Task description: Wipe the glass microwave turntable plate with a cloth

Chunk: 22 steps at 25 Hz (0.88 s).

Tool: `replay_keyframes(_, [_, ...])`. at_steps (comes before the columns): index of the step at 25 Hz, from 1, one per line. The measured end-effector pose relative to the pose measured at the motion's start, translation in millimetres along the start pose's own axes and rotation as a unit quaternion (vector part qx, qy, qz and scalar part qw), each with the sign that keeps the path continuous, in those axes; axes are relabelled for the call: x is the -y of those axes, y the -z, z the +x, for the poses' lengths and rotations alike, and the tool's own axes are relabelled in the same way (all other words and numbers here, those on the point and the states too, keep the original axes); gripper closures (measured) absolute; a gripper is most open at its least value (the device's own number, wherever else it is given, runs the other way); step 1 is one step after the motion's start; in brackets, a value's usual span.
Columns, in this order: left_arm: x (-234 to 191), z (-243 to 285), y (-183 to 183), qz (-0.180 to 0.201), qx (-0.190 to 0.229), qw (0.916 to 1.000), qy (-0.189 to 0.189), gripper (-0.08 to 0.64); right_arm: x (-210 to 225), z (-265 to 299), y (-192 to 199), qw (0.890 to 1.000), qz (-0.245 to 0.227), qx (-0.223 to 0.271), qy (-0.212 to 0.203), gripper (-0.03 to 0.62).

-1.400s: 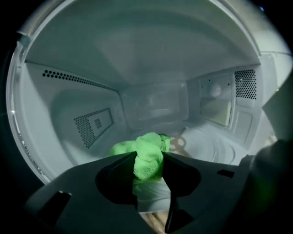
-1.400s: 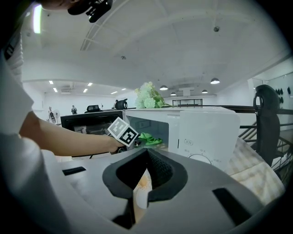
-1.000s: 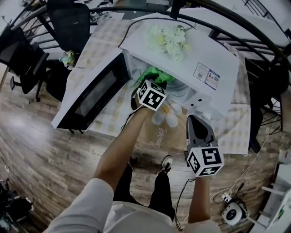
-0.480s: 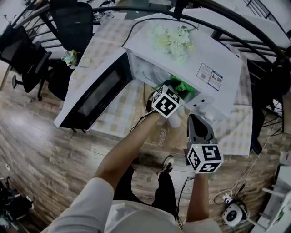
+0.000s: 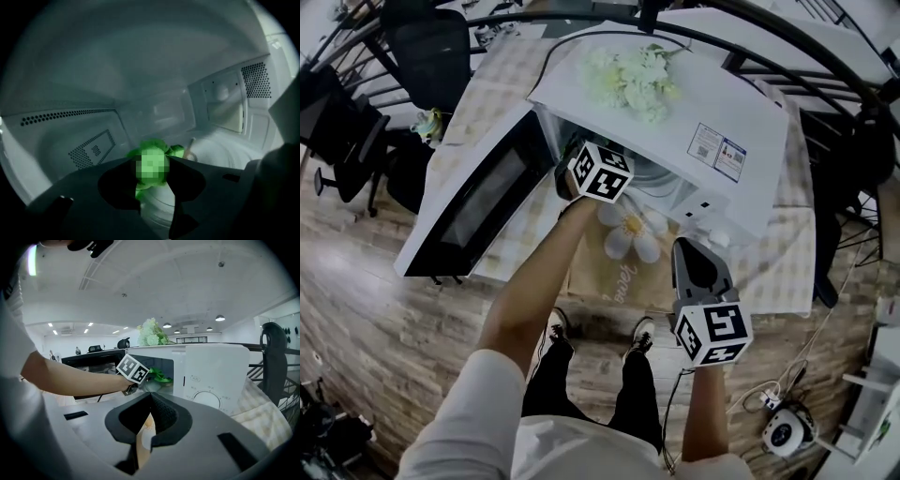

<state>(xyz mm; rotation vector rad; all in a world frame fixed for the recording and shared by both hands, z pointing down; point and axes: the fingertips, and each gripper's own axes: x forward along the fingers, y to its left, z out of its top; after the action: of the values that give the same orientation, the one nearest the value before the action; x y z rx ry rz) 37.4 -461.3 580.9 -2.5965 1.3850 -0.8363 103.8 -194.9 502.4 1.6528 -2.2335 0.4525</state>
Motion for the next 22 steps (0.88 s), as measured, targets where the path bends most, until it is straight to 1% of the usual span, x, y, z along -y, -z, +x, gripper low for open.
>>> replay_keyframes(1, [1.0, 6.4, 4.3, 0.005, -0.014, 0.9999, 0.007, 0.399, -0.5, 0.4, 1.5, 1.0, -0.002, -0.002, -0.002, 0.58])
replay_keyframes(3, [12.8, 15.7, 10.1, 0.012, -0.031, 0.9987, 0.039, 0.399, -0.5, 1.0, 5.2, 1.0, -0.002, -0.007, -0.006, 0.579])
replay_keyframes(5, [31.3, 18.0, 8.7, 0.028, -0.026, 0.9964, 0.076, 0.4, 0.5, 1.8, 9.1, 1.0, 0.001, -0.011, -0.009, 0.58])
replay_keyframes(8, [56.6, 14.5, 2.8, 0.06, -0.015, 0.9898, 0.128, 0.403, 3.4, 5.7, 11.9, 1.0, 0.011, -0.011, -0.008, 0.58])
replay_keyframes(11, [78.3, 5.3, -2.5, 0.067, -0.006, 0.9813, 0.18, 0.408, 4.7, 11.3, 12.2, 1.0, 0.018, -0.011, -0.006, 0.58])
replay_keyframes(15, [105.3, -11.4, -4.7, 0.078, -0.002, 0.9712, 0.225, 0.409, -2.3, 14.9, 12.0, 1.0, 0.016, -0.013, -0.012, 0.58])
replay_keyframes(17, [124.4, -22.9, -7.3, 0.074, -0.003, 0.9626, 0.261, 0.41, -5.1, 15.3, 13.0, 1.0, 0.014, -0.015, -0.013, 0.58])
replay_keyframes(20, [155.7, -41.2, -11.1, 0.071, -0.005, 0.9443, 0.321, 0.41, -7.8, 15.3, 14.7, 1.0, 0.013, -0.018, -0.014, 0.58])
replay_keyframes(21, [161.5, -44.5, -12.4, 0.066, -0.005, 0.9405, 0.333, 0.41, -8.5, 15.2, 14.7, 1.0, 0.012, -0.018, -0.014, 0.58])
replay_keyframes(22, [164.0, -46.2, -14.1, 0.057, -0.002, 0.9386, 0.34, 0.41, -9.1, 14.9, 14.6, 1.0, 0.011, -0.018, -0.014, 0.58])
